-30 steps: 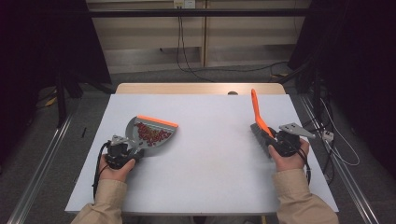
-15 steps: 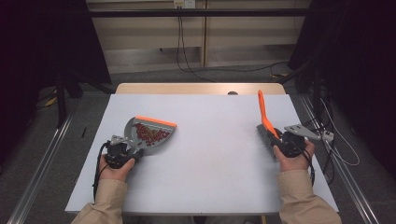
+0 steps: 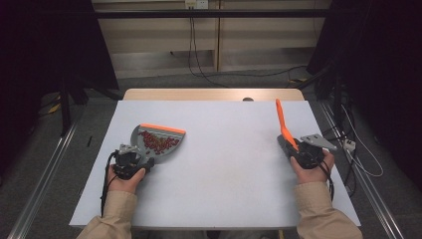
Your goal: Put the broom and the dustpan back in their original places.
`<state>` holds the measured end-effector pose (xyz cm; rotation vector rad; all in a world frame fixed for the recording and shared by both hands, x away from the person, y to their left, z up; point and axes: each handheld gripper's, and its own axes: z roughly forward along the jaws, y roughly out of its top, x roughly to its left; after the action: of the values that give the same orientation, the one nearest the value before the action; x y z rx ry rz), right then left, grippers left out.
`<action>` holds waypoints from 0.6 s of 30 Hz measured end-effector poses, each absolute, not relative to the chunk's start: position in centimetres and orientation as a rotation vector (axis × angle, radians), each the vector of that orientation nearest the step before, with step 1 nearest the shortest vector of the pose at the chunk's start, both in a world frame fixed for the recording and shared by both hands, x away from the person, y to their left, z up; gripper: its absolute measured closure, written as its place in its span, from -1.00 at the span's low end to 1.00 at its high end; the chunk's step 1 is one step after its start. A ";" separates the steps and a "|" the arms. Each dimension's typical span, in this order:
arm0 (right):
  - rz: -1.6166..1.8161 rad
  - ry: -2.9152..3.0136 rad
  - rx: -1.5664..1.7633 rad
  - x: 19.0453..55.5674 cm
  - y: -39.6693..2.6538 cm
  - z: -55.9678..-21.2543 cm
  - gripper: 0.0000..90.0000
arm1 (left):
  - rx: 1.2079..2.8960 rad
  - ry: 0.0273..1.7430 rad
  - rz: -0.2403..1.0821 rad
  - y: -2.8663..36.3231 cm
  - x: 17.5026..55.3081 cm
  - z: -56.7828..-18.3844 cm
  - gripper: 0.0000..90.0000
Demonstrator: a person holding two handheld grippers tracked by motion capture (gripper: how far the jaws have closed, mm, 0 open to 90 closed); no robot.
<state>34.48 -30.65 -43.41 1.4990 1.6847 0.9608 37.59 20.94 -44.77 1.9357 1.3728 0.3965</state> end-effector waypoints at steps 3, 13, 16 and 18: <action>0.994 1.716 1.484 34.6 -29.9 -43.6 0.52 | 1.935 1.344 0.367 20.5 37.4 -44.8 0.09; 1.295 1.829 1.442 34.3 -27.3 -43.8 0.04 | 1.876 1.223 0.338 20.6 36.1 -44.0 -0.59; 1.309 1.831 1.410 34.0 -27.2 -43.7 -0.10 | 1.860 1.166 0.358 21.0 35.8 -43.6 -0.70; 1.327 1.839 1.402 33.8 -27.2 -43.7 -0.18 | 1.853 1.127 0.350 21.1 35.6 -43.5 -0.75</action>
<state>33.79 -27.21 -43.68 1.4020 1.8394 1.3274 35.65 21.12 -43.54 1.8533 1.1267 0.3504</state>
